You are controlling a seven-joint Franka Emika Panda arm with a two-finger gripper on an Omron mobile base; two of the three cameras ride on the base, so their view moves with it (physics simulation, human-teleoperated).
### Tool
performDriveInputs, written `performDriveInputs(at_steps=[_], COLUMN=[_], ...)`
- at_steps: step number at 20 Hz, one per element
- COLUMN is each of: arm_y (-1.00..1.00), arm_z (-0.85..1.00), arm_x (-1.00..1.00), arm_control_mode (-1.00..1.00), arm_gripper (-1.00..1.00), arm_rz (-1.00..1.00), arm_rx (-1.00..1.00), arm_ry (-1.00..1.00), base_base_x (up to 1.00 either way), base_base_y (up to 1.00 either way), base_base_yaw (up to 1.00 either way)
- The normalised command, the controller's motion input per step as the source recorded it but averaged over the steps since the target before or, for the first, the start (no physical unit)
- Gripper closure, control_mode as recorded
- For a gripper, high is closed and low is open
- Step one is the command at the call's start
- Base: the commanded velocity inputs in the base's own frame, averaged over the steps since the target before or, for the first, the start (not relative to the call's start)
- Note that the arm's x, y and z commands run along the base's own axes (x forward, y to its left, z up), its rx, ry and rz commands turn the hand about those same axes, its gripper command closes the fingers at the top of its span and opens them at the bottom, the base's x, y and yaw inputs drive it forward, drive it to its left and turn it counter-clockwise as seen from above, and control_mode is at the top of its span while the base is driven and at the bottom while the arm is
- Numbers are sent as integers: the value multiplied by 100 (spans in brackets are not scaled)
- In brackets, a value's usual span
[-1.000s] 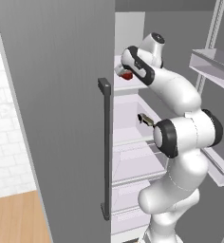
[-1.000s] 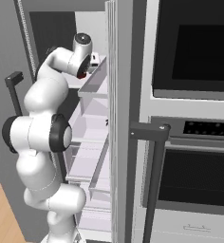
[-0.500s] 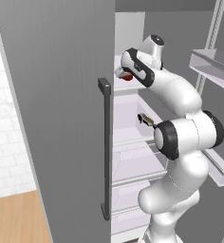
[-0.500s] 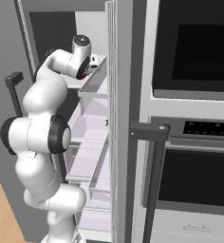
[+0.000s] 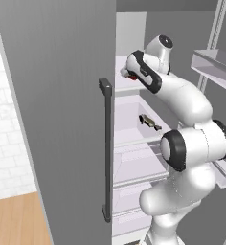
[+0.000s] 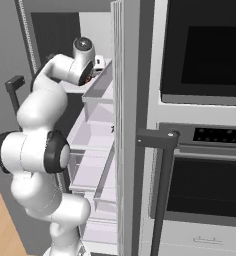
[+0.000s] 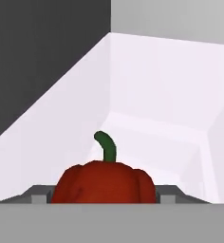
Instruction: Place one bell pepper and one fish in each tupperware on the nearby counter, to pack two identical lunches.
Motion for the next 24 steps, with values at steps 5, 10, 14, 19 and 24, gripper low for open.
performDriveInputs(at_steps=[5, 10, 14, 19, 24], arm_y=[0, -6, -9, -1, -2], arm_z=[0, 8, 15, 13, 2], arm_x=[-63, -95, -100, -100, -100], arm_control_mode=[-100, -100, -100, -100, -100], arm_gripper=[100, 100, 100, 100, 100], arm_rz=[-11, -12, -8, -8, -6], arm_rx=[0, 0, 0, 0, 0], arm_ry=[-16, -7, 0, 3, 10], base_base_x=[0, 0, 0, 0, 0], base_base_y=[0, 0, 0, 0, 0], base_base_yaw=[0, 0, 0, 0, 0])
